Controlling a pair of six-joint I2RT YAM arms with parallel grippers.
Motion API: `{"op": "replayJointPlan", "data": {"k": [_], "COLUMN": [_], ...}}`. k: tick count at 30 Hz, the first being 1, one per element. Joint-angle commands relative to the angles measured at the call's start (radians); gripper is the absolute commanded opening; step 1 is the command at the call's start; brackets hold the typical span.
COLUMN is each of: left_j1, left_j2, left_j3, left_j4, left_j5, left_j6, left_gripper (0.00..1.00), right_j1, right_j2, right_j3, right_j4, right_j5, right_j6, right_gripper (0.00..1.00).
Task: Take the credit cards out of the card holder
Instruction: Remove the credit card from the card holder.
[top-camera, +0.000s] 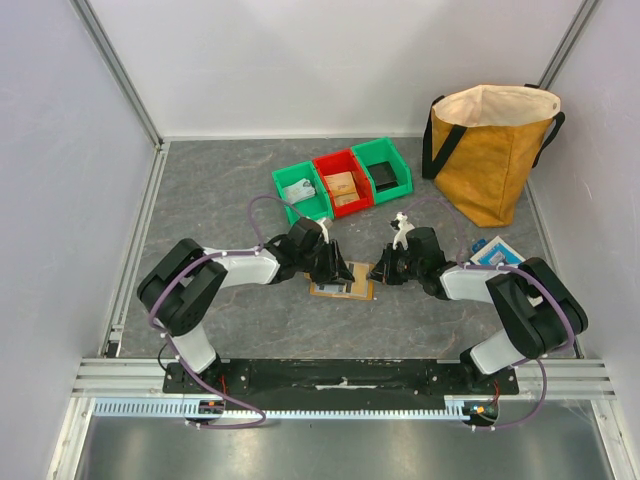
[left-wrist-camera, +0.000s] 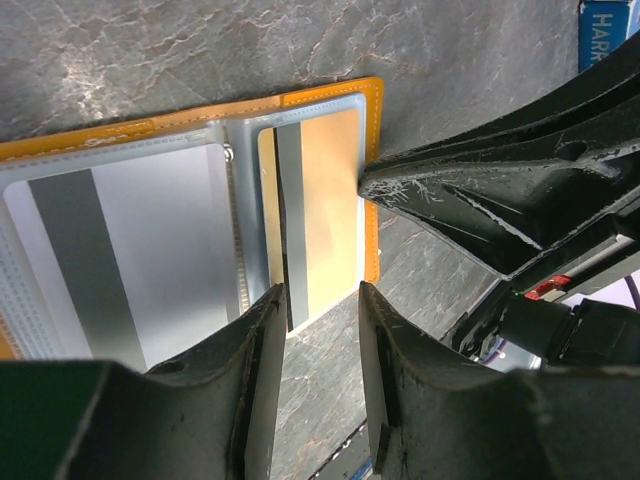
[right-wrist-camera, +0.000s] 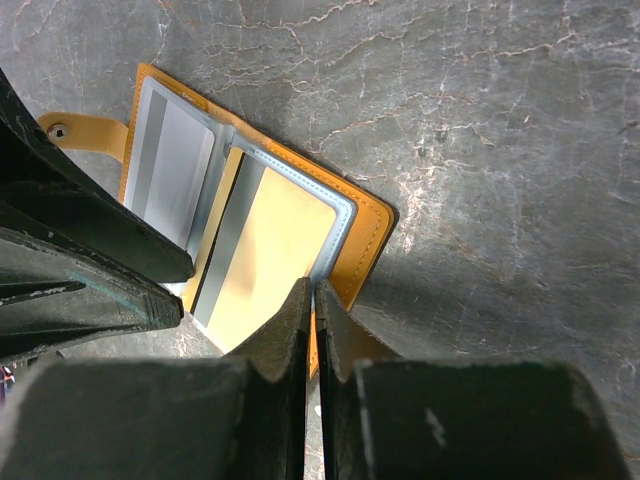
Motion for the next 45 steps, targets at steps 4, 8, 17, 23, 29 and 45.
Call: {"op": "replayJointPlan", "data": {"k": [4,8,17,23,29,45], "left_j1": [-0.002,-0.005,-0.017,-0.017,-0.017,-0.009], "left_j2": [-0.036,-0.056,0.017,0.027,0.008,-0.085], "left_j3": [-0.002,0.009,0.030,0.012,-0.011,-0.123], "left_j4": [-0.038,-0.057,-0.025,-0.001,0.038,0.073], "left_j5": [-0.098,-0.116,-0.044,-0.034,-0.030,-0.067], "left_j6": [-0.010,0.010,-0.002,-0.020,-0.045,-0.086], "left_gripper": [0.44,0.46,0.41,0.33,0.19,0.02], "right_j1": [0.003,0.003,-0.005,-0.005,-0.010,-0.023], "right_j2": [0.022,0.027,0.018,0.016,0.013,0.010], "right_j3": [-0.031,-0.029,-0.032,-0.031,-0.029,-0.028], "right_j4": [-0.071,-0.072,-0.072,-0.072,-0.081,-0.087], "right_j5": [0.025,0.024,0.024,0.019,0.024,0.025], "right_j6": [-0.029,-0.029,-0.031,-0.030,-0.037,-0.040], "right_gripper": [0.09,0.09,0.09,0.09,0.09,0.08]}}
